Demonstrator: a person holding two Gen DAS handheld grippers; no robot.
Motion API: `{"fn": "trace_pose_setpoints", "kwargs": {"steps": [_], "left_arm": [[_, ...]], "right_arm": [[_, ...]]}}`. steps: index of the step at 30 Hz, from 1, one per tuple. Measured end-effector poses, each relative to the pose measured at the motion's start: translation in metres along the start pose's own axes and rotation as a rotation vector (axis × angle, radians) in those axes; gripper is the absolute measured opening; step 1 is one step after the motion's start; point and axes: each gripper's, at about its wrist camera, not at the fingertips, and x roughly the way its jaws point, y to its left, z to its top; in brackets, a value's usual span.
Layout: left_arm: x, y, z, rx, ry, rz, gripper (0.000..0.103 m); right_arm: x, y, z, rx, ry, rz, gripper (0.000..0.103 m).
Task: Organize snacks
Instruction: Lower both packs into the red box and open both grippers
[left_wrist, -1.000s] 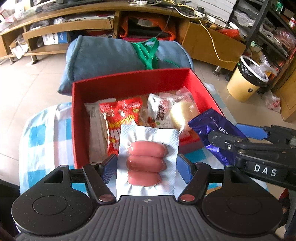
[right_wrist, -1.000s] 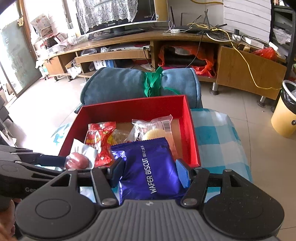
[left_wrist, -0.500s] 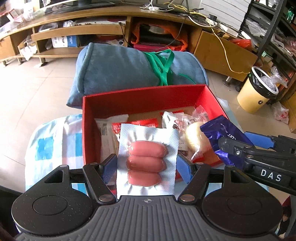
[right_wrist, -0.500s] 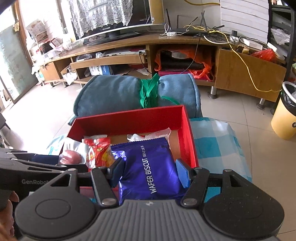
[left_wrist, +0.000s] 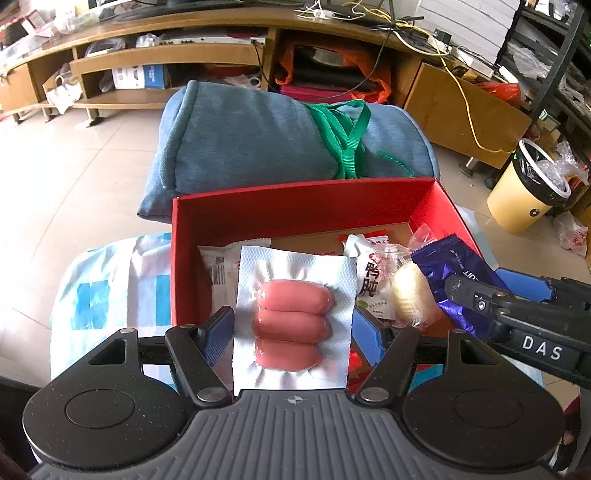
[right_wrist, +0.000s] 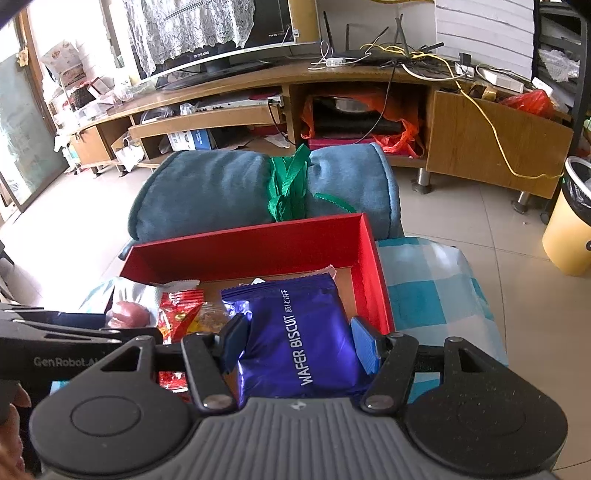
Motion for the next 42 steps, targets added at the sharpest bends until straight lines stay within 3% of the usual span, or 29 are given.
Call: {"fn": "trace_pose_setpoints", "kwargs": {"steps": [30, 34, 42], "left_arm": [[0.016, 0.002, 0.006, -0.012, 0.018, 0.018, 0.075], [0.020, 0.002, 0.006, -0.014, 0.024, 0.020, 0.075], [0.025, 0.000, 0.006, -0.013, 0.033, 0.023, 0.075]], "right_arm": [[0.022, 0.000, 0.003, -0.004, 0.022, -0.016, 0.058], [0.027, 0.000, 0.005, -0.004, 0.027, -0.010, 0.053], [0.035, 0.003, 0.006, -0.010, 0.044, -0.004, 0.053]]}}
